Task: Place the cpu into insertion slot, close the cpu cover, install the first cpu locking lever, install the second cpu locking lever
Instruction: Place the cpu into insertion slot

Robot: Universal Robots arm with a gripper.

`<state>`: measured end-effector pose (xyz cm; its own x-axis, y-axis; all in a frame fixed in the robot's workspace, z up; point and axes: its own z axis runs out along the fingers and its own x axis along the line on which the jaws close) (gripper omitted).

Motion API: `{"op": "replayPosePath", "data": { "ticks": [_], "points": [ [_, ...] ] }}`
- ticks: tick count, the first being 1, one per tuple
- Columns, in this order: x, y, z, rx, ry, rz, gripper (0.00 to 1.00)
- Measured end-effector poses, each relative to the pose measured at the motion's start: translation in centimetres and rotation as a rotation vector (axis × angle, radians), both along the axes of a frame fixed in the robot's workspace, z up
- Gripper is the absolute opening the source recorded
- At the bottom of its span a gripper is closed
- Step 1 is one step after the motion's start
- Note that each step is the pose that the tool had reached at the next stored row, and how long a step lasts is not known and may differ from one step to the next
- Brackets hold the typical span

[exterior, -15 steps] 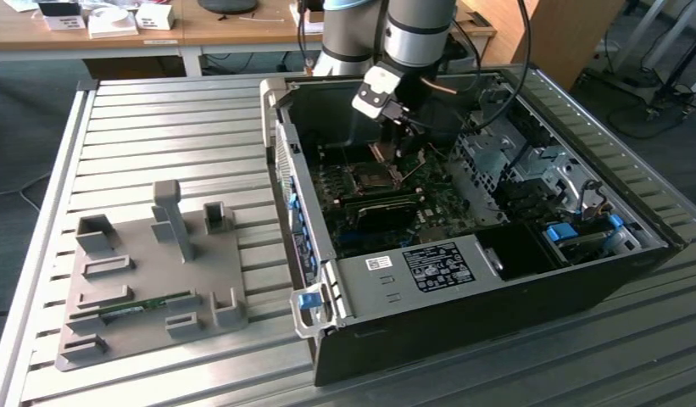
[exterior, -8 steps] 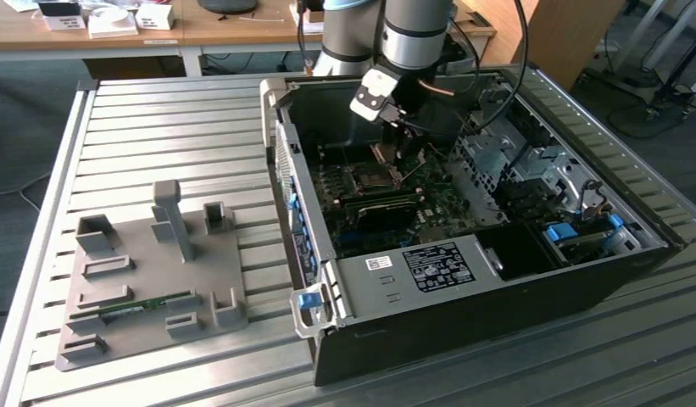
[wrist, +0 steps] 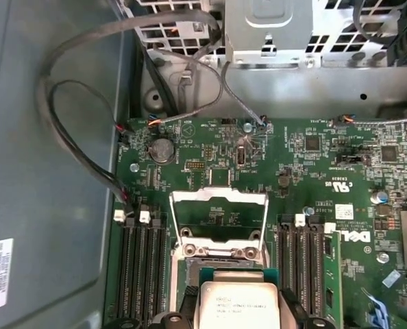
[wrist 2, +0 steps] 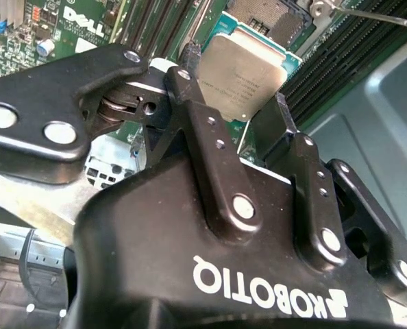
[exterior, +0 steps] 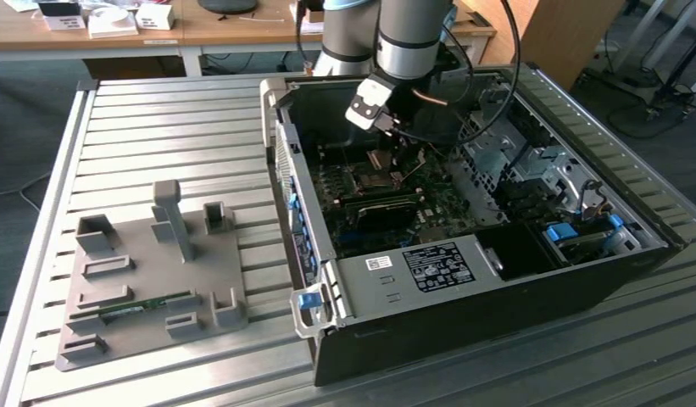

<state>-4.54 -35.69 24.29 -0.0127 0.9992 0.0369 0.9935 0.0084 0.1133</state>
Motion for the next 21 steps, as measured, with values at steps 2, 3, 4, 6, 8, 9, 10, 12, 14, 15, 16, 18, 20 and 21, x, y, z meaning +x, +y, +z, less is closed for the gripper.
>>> {"op": "replayPosePath", "data": {
  "ticks": [2,3,4,6,8,9,10,12,14,15,16,18,20,21],
  "points": [
    [0.0,0.0,-0.35,-0.0002,0.0001,-0.001,0.54],
    [0.0,0.0,-0.55,-0.0001,0.0001,-0.001,0.54],
    [0.0,0.0,-0.7,-0.0001,0.0001,-0.001,0.54],
    [0.0,0.0,-0.74,-0.0002,0.0001,-0.001,0.54],
    [0.0,0.0,-0.74,-0.0003,0.0002,-0.001,0.54],
    [0.0,0.0,-0.76,0.0013,0.0001,-0.001,0.54],
    [0.0,0.0,-0.82,0.0048,-0.0016,-0.001,0.54],
    [0.0,0.01,-0.96,0.0084,-0.0058,-0.001,0.54],
    [0.0,0.0,-1.08,0.0082,-0.0059,-0.001,0.54],
    [-0.1,0.03,-1.14,0.008,-0.006,-0.001,0.54],
    [-0.1,0.12,-1.21,0.0078,-0.0058,-0.001,0.54],
    [-0.1,0.26,-1.38,0.0083,-0.006,-0.001,0.54],
    [-0.1,0.34,-1.64,0.0082,-0.0059,-0.001,0.54],
    [-0.2,0.36,-1.79,0.0082,-0.0059,-0.001,0.54]
  ]
}}
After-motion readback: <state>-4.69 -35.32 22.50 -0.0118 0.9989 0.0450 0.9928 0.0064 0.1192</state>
